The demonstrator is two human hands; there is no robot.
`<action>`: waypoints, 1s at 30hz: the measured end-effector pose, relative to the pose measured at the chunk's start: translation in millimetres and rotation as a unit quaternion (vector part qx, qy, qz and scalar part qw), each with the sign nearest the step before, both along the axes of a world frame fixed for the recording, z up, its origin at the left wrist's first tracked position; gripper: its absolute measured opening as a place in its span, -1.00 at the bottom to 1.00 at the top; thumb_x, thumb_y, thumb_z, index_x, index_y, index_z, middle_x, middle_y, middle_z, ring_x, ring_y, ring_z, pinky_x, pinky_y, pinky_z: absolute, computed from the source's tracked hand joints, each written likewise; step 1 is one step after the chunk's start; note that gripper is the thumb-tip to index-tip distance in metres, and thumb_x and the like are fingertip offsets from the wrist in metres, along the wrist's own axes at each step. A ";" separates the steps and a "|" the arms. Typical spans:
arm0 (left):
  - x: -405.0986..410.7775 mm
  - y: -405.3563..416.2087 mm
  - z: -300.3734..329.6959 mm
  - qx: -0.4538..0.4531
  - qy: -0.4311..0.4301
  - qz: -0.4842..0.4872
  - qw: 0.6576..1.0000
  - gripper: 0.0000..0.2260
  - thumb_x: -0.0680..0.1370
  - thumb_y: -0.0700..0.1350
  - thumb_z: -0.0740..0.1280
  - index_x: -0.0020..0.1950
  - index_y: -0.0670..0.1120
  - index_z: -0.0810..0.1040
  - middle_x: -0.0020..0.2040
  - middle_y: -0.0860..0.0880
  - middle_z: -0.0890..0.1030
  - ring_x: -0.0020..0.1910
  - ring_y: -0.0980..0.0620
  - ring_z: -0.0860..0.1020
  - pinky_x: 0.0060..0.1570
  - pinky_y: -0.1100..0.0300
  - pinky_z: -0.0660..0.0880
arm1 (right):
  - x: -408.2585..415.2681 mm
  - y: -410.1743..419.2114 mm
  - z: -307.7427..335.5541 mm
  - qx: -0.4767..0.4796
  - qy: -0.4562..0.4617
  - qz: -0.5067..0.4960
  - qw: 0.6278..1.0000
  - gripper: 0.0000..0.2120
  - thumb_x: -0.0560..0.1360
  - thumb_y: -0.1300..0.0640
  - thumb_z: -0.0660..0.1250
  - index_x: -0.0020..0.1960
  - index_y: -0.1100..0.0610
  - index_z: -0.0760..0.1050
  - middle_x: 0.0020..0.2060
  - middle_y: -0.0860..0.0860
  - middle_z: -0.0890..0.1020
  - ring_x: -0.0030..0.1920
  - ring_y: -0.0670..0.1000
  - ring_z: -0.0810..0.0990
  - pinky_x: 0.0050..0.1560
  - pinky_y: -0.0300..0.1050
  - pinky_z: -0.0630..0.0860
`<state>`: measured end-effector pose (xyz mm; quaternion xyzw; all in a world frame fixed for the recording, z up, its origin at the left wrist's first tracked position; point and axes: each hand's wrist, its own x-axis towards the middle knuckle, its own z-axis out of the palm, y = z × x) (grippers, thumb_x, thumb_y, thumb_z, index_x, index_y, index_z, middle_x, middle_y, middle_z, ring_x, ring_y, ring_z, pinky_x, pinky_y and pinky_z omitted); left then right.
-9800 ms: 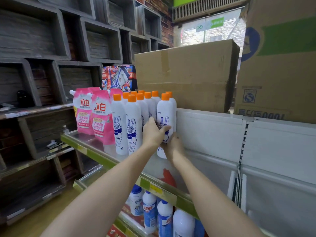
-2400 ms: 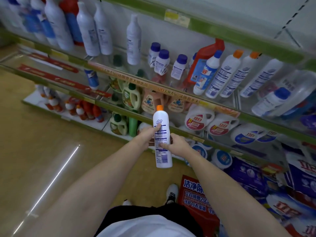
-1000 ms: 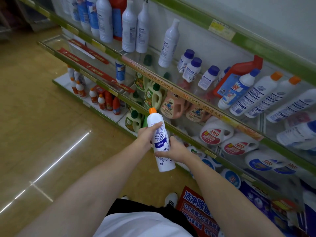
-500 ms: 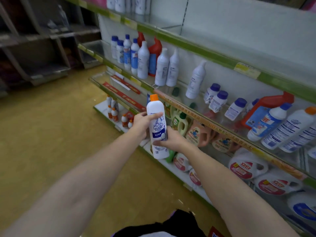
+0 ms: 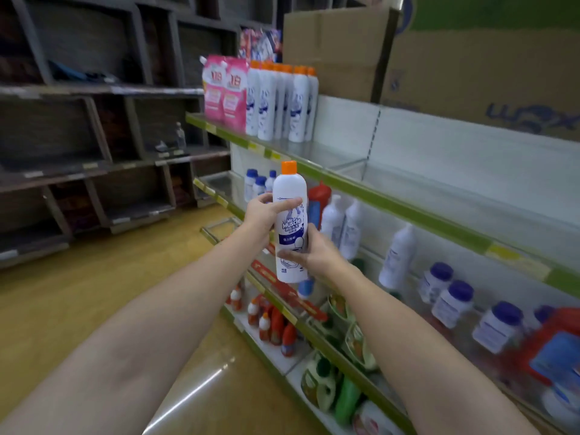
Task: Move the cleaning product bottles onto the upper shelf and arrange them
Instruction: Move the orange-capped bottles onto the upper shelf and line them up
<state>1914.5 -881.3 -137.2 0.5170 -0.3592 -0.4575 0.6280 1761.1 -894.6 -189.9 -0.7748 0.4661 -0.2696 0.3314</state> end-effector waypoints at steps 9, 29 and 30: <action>65.8 -123.3 81.4 -0.062 -0.060 0.016 0.996 -0.39 0.23 -0.13 0.69 0.17 -0.21 0.50 -0.04 -0.19 0.71 -0.11 -0.18 0.72 -0.08 -0.15 0.67 | 74.0 -134.2 60.5 -0.066 -0.109 -0.010 0.992 -0.42 0.31 -0.09 0.64 0.21 -0.02 0.45 -0.06 -0.21 0.60 -0.04 -0.16 0.59 -0.08 -0.23 0.57; 118.8 -375.7 163.3 -0.165 -0.233 -0.055 0.957 -0.54 0.43 0.05 0.56 0.20 -0.12 0.51 0.07 -0.12 0.65 0.02 -0.06 0.68 0.00 0.00 0.66 | 142.7 -363.0 122.5 -0.182 -0.109 -0.164 0.963 -0.53 0.41 -0.21 0.52 0.10 0.08 0.48 0.01 -0.01 0.62 -0.02 -0.01 0.57 -0.11 -0.10 0.49; 121.4 -387.7 167.7 -0.164 -0.247 -0.070 0.952 -0.55 0.43 0.03 0.56 0.20 -0.13 0.51 0.07 -0.12 0.65 0.02 -0.07 0.68 -0.01 0.02 0.66 | 145.4 -374.4 123.6 -0.182 -0.108 -0.177 0.961 -0.53 0.42 -0.19 0.52 0.12 0.09 0.48 0.03 0.00 0.62 0.00 0.00 0.58 -0.04 -0.05 0.54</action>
